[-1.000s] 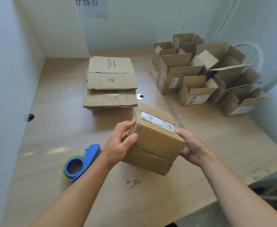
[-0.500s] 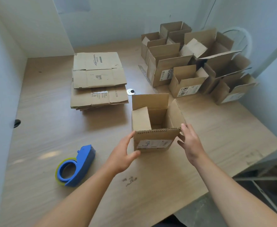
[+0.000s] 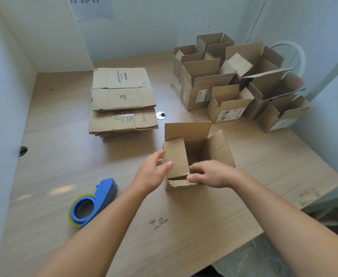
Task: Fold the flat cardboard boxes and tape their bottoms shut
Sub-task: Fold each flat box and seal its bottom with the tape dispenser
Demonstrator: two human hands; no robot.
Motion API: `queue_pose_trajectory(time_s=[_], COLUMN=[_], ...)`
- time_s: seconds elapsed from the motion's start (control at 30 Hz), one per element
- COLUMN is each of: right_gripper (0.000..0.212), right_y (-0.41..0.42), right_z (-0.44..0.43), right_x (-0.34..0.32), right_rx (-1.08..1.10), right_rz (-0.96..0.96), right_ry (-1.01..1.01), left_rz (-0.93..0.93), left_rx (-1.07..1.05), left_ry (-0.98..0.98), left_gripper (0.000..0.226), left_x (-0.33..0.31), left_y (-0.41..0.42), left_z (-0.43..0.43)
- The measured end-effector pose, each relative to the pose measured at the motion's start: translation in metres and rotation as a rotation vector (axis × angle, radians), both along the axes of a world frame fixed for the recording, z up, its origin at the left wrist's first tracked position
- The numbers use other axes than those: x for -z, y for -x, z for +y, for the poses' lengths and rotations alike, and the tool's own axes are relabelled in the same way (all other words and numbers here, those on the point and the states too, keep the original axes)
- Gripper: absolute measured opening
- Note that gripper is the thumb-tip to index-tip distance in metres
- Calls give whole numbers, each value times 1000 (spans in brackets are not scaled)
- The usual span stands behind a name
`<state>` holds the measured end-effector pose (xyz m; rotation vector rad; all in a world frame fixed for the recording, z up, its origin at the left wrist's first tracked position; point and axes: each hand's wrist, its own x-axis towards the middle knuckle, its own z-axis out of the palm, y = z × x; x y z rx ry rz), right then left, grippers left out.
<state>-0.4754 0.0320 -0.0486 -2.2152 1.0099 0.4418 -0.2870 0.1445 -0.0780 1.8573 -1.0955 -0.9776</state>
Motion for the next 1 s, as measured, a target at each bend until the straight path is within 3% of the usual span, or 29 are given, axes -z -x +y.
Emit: queue_pose_trajectory(time_s=[0.13, 0.3, 0.4, 0.47, 0.63, 0.83, 1.0], right_gripper=[69, 67, 65, 63, 46, 41, 45], right_y=[5, 6, 8, 10, 35, 72, 108], right_z=[14, 32, 39, 42, 26, -8, -59], right_x=[19, 36, 51, 60, 77, 77, 76], right_rx=[-107, -58, -11, 38, 149, 112, 80], right_rz=[122, 62, -11, -84, -148, -153, -130], right_ry=[116, 325, 404, 459, 567, 723, 686], left_rz=[-80, -153, -235, -180, 415, 262, 154], left_rx=[-15, -111, -109, -92, -166, -186, -132], left_ry=[-74, -192, -231, -209, -55, -196, -88], left_gripper=[77, 101, 83, 76, 38, 44, 44], left_x=[-1, -5, -8, -13, -17, 11, 2], left_y=[11, 35, 42, 39, 21, 34, 63], left_z=[-24, -50, -56, -59, -54, -62, -98])
